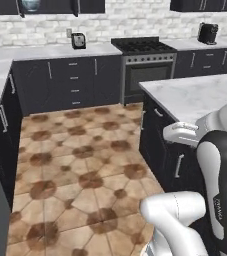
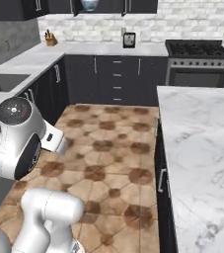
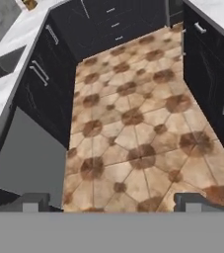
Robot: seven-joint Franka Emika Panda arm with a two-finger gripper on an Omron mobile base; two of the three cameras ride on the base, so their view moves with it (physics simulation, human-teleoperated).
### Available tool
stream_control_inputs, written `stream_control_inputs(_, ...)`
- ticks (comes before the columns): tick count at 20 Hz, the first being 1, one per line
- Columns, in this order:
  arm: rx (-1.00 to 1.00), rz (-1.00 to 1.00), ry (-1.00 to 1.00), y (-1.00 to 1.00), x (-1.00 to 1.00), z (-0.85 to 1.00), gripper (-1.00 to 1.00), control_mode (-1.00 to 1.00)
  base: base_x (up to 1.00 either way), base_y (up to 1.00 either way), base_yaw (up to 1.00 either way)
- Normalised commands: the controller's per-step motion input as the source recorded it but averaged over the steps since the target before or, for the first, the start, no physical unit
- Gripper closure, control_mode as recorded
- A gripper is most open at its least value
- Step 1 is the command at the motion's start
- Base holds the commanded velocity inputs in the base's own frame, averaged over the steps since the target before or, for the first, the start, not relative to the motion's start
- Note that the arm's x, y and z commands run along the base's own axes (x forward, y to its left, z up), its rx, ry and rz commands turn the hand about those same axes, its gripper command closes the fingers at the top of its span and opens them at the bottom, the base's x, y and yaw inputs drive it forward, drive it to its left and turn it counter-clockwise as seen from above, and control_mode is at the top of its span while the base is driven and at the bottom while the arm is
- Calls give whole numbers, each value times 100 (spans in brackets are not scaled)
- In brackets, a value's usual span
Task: Take the smaller bowl and place it next to the appetizer plate on the dining counter , and place the larger bowl next to the plate with cooked food.
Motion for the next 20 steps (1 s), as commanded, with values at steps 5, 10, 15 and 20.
stream_control_inputs(5, 0, 0, 0, 0, 0, 0, -100, 100, 99, 10, 0)
stream_control_inputs(10, 0, 0, 0, 0, 0, 0, -100, 100, 99, 15, 0)
stream_control_inputs(15, 0, 0, 0, 0, 0, 0, -100, 100, 100, 26, 0)
stream_control_inputs(20, 0, 0, 0, 0, 0, 0, -100, 100, 99, 83, 0)
